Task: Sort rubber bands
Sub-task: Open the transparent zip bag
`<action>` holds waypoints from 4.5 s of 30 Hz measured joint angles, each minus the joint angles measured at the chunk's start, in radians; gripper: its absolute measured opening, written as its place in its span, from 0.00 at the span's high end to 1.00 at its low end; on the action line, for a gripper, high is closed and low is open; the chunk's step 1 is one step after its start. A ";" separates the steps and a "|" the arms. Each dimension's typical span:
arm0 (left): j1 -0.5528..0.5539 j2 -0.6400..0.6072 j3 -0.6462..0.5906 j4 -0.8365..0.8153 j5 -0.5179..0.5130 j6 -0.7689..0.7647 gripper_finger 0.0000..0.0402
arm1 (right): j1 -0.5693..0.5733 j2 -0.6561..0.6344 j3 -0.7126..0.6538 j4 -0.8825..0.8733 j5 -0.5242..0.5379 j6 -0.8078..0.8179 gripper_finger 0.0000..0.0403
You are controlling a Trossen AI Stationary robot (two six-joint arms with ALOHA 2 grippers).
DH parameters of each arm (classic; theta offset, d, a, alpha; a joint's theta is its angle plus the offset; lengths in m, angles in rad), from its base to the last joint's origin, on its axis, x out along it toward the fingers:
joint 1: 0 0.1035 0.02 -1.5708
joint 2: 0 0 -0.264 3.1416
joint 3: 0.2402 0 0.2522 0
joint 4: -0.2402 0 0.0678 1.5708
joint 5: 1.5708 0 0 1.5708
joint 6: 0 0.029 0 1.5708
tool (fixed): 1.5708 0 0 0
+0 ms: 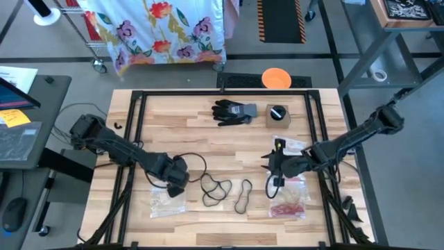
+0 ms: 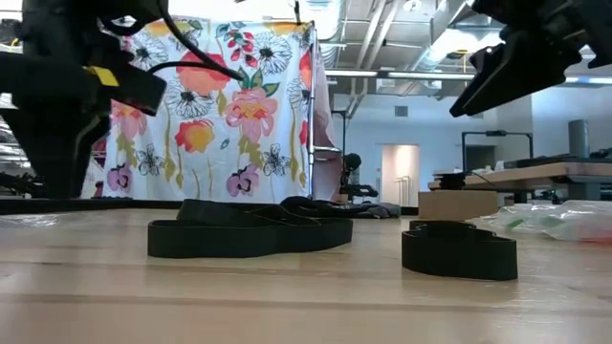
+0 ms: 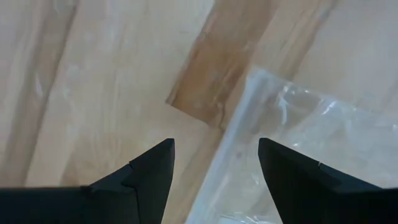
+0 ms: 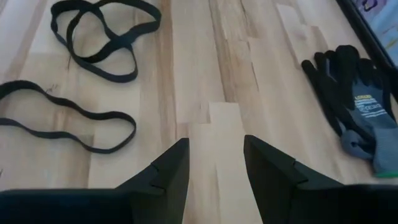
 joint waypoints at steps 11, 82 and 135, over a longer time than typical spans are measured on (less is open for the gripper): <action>-0.028 0.147 0.005 0.014 0.013 -0.047 0.43 | -0.064 0.000 0.000 0.023 -0.029 -0.082 0.63; 0.071 0.196 0.350 0.860 0.049 1.211 1.00 | -0.085 0.327 0.085 0.721 -0.515 -0.611 0.98; 0.083 0.195 0.373 0.757 -0.171 1.086 1.00 | -0.067 0.212 0.084 0.441 -0.238 -0.555 0.65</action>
